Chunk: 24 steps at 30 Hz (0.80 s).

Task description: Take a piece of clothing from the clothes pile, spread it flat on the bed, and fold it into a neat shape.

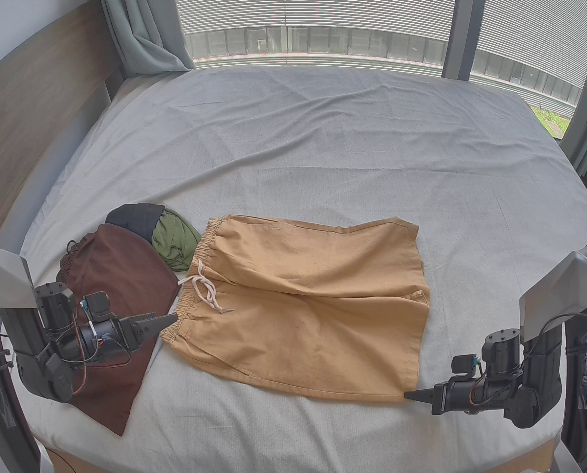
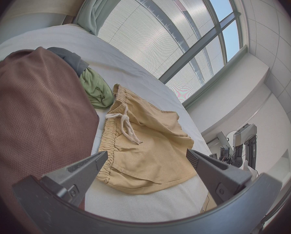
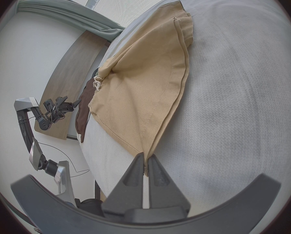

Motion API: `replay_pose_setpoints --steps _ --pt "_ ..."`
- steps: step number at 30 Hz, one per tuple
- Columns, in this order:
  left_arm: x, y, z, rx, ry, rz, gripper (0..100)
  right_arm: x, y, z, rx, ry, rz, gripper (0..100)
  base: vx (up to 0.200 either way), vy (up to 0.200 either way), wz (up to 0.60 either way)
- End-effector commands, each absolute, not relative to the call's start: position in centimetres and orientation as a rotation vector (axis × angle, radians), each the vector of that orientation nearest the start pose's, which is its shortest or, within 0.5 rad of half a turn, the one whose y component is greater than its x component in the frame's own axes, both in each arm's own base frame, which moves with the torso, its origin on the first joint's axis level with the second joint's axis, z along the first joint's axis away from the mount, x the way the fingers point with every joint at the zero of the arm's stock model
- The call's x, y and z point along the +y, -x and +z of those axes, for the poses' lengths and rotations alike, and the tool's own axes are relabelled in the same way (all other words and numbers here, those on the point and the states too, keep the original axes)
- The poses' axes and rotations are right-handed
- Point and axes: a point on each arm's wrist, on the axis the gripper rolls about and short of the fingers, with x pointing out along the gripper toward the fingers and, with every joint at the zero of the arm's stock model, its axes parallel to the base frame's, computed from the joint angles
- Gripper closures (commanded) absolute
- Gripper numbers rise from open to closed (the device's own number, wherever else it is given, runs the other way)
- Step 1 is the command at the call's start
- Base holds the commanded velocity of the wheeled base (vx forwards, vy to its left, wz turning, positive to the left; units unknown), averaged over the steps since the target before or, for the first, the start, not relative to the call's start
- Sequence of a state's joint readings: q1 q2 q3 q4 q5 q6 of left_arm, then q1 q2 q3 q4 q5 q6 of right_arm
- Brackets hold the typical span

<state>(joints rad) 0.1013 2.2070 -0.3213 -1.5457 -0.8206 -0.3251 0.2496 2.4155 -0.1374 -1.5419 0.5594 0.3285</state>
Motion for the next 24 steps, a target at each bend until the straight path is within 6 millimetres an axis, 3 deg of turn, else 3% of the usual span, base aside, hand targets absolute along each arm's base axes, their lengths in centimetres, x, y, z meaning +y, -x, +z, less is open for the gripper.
replay_pose_setpoints --steps 1,24 --pt "1.7 -28.7 0.7 0.461 0.487 -0.632 0 7.0 -23.1 -4.9 0.870 -0.415 0.640 100 0.000 0.000 0.00" --pt "1.5 -30.2 -3.2 0.533 0.502 -0.531 0 7.0 -23.3 -5.0 0.863 -0.414 0.639 100 0.000 0.000 0.00"
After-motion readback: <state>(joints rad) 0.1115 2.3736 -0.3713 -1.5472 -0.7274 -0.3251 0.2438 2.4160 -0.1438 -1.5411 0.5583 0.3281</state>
